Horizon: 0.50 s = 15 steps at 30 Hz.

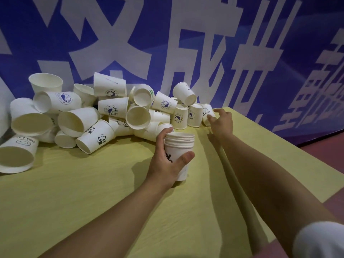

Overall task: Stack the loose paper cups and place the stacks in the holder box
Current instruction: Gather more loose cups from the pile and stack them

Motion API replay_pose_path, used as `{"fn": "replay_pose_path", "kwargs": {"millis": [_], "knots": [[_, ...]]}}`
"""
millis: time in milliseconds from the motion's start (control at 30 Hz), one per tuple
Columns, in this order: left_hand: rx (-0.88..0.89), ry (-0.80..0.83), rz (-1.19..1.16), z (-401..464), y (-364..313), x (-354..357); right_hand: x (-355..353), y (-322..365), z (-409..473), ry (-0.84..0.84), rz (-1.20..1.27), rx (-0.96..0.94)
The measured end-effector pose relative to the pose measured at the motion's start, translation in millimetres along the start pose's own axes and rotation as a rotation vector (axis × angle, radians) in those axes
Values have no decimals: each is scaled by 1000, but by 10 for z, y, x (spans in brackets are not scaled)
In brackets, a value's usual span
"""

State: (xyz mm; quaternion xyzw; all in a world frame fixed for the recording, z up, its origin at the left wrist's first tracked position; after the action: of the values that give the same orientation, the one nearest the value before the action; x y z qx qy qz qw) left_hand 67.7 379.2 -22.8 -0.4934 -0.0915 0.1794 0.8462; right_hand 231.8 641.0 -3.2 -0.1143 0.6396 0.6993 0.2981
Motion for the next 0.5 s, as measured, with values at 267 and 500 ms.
{"fn": "replay_pose_path", "kwargs": {"millis": [267, 500], "knots": [[30, 21, 6, 3, -3, 12, 186, 55, 104, -17, -8, 64], [16, 28, -19, -6, -11, 6, -128, -44, -93, -134, 151, 155]]}}
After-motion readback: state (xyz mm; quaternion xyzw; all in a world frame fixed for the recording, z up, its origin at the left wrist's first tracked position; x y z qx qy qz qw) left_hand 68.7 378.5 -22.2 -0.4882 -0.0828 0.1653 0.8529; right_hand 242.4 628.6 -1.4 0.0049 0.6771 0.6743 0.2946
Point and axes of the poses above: each hand's wrist, its own z-axis towards the middle knuckle, its own x-axis out of the palm, y = z × x, the point moved 6 cm from there along z, towards the middle knuckle, and after that the axes turned 11 degrees about x, right-handed, at the moved point
